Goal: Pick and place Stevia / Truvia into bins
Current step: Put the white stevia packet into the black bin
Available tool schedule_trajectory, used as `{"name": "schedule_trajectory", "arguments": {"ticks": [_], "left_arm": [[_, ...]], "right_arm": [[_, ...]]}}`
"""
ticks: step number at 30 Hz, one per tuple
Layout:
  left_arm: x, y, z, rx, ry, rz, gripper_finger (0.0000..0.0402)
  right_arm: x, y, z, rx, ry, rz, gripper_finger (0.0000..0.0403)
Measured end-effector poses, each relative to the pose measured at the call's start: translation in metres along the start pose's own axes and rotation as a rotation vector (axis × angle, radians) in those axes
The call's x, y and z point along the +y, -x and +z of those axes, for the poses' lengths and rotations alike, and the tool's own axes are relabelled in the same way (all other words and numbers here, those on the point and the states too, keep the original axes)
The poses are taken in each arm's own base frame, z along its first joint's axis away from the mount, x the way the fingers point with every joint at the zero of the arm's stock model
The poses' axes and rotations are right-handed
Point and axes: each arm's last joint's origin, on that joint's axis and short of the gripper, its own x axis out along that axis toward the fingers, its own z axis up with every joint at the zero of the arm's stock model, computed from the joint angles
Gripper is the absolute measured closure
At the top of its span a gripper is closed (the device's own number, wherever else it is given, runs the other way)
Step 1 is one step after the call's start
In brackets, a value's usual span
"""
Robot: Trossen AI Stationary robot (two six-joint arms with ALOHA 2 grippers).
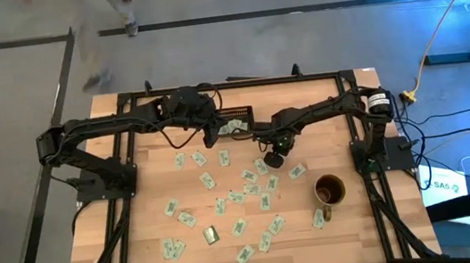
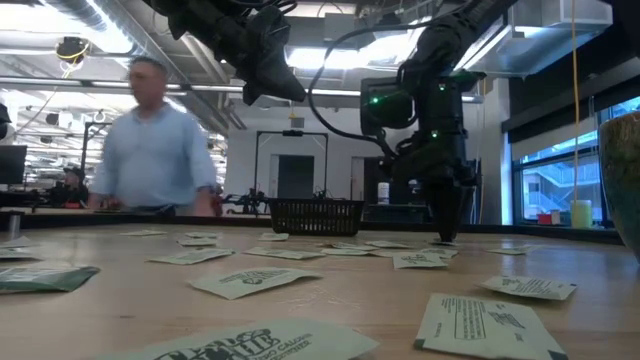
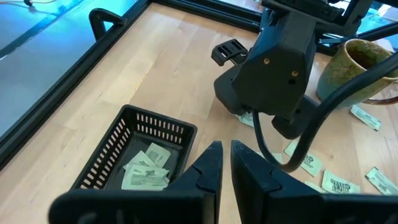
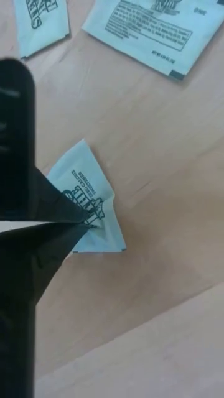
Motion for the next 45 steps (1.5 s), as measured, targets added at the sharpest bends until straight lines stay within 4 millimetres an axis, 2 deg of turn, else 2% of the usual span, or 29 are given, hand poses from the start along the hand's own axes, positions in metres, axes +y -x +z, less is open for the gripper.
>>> {"name": "schedule_trajectory", "arguments": {"ticks": [6,9,15,21,25,28,34,39,45], "left_arm": [[0.000,0.000,-0.003,0.029,0.005,0.004,0.0373],[0.003,0.001,-0.007,0.068,0.006,0.013,0.0373],[0.005,0.002,-0.014,0.149,0.014,0.027,0.0373],[0.005,0.003,-0.022,0.233,0.034,0.034,0.0373],[0.005,0.006,-0.031,0.320,0.079,0.049,0.0373],[0.005,0.007,-0.035,0.366,0.109,0.059,0.0373],[0.005,0.007,-0.036,0.378,0.143,0.067,0.0373],[0.004,0.007,-0.036,0.379,0.140,0.067,0.0373],[0.004,0.007,-0.036,0.376,0.135,0.085,0.0373]], "right_arm": [[-0.002,0.026,0.002,0.033,0.042,-0.018,0.0400],[0.000,0.057,0.006,-0.051,0.056,0.021,0.0399],[-0.002,0.101,0.020,-0.227,0.052,0.078,0.0401],[-0.006,0.117,0.048,-0.463,0.066,0.135,0.0399],[-0.008,0.117,0.062,-0.561,0.080,0.151,0.0399],[-0.010,0.110,0.072,-0.599,0.105,0.128,0.0399],[-0.020,0.083,0.092,-0.586,0.111,0.071,0.0399],[-0.024,0.063,0.100,-0.540,0.099,0.058,0.0399],[-0.024,0.061,0.101,-0.536,0.118,0.053,0.0399]]}}
